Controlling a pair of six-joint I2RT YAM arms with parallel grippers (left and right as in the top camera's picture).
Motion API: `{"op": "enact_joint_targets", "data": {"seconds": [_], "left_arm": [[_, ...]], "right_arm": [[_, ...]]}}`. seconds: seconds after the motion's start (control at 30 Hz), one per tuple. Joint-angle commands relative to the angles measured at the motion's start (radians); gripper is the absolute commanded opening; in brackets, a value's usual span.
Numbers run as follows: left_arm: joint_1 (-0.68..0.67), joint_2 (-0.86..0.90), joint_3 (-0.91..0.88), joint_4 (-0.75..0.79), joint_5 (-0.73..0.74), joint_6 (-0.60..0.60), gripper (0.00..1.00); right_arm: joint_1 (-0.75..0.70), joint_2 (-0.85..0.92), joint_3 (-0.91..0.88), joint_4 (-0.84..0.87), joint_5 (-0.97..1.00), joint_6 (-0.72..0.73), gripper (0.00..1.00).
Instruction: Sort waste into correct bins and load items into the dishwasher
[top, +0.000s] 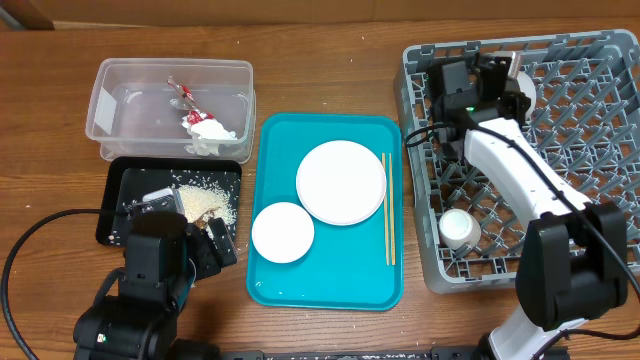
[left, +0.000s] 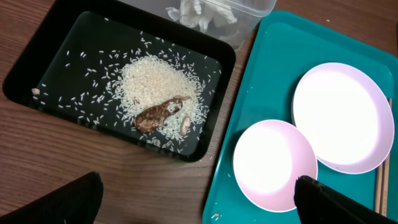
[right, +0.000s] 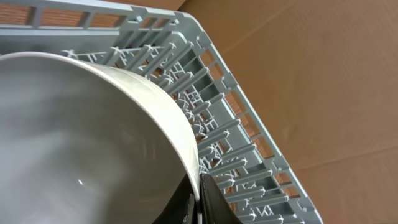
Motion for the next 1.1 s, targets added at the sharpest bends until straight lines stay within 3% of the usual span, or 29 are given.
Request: {"op": "enact_joint_targets", "data": {"seconds": [0.0, 0.4, 0.6, 1.07], "left_arm": [[-0.006, -0.007, -0.003, 0.003, -0.020, -0.018, 1.00], [-0.006, -0.007, -0.003, 0.003, -0.020, -0.018, 1.00], [-0.006, -0.007, -0.003, 0.003, -0.020, -0.018, 1.00], [-0.006, -0.007, -0.003, 0.003, -0.020, -0.018, 1.00]], "right_arm": [[0.035, 0.045, -0.002, -0.008, -0.010, -0.004, 0.04], [0.105, 0.053, -0.002, -0.087, 0.024, 0.004, 0.05], [0.102, 0.051, 0.001, -0.018, 0.277, -0.005, 0.04], [0.056, 0.053, -0.002, -0.011, 0.203, -0.008, 0.04]]}}
